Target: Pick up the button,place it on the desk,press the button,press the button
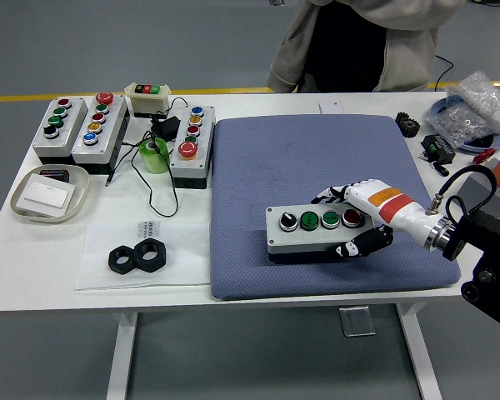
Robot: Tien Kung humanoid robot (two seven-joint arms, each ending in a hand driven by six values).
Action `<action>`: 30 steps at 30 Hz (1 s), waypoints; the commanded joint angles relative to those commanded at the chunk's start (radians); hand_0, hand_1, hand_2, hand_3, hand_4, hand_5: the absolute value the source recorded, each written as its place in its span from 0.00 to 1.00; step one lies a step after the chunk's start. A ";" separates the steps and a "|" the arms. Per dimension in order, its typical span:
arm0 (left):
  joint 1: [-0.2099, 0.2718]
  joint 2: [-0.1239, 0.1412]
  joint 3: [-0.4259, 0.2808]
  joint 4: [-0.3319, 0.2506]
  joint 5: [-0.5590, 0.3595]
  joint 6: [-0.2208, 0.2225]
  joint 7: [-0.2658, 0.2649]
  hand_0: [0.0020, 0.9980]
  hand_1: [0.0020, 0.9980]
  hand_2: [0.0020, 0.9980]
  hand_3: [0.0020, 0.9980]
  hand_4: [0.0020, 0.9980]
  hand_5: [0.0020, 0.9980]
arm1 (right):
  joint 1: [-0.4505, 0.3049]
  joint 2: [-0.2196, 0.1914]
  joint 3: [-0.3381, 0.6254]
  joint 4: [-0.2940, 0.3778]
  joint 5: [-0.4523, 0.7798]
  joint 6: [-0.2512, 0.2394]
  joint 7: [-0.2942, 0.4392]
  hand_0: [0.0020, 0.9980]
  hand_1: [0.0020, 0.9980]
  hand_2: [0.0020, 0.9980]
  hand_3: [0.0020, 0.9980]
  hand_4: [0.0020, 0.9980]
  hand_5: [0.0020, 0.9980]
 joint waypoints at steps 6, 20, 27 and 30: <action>0.000 0.000 0.002 0.000 -0.003 0.000 0.000 0.73 0.83 0.85 0.82 0.62 1.00 | 0.006 0.004 -0.008 -0.010 -0.015 0.025 -0.006 0.51 0.46 0.53 0.75 0.85 0.16; 0.001 0.001 0.005 0.000 -0.007 0.000 -0.002 0.73 0.83 0.85 0.82 0.62 1.00 | -0.002 0.004 0.022 -0.004 -0.098 0.064 -0.042 0.79 0.70 0.79 0.92 0.94 0.16; 0.005 0.000 -0.002 0.000 0.002 0.001 0.000 0.73 0.83 0.85 0.82 0.62 1.00 | -0.011 -0.003 0.037 0.018 -0.105 0.085 -0.054 0.83 0.73 0.87 0.97 0.97 0.17; 0.007 0.000 -0.005 0.000 0.007 0.001 0.001 0.73 0.83 0.85 0.82 0.62 1.00 | -0.016 -0.006 0.043 0.031 -0.101 0.096 -0.061 0.83 0.73 0.87 0.97 0.97 0.17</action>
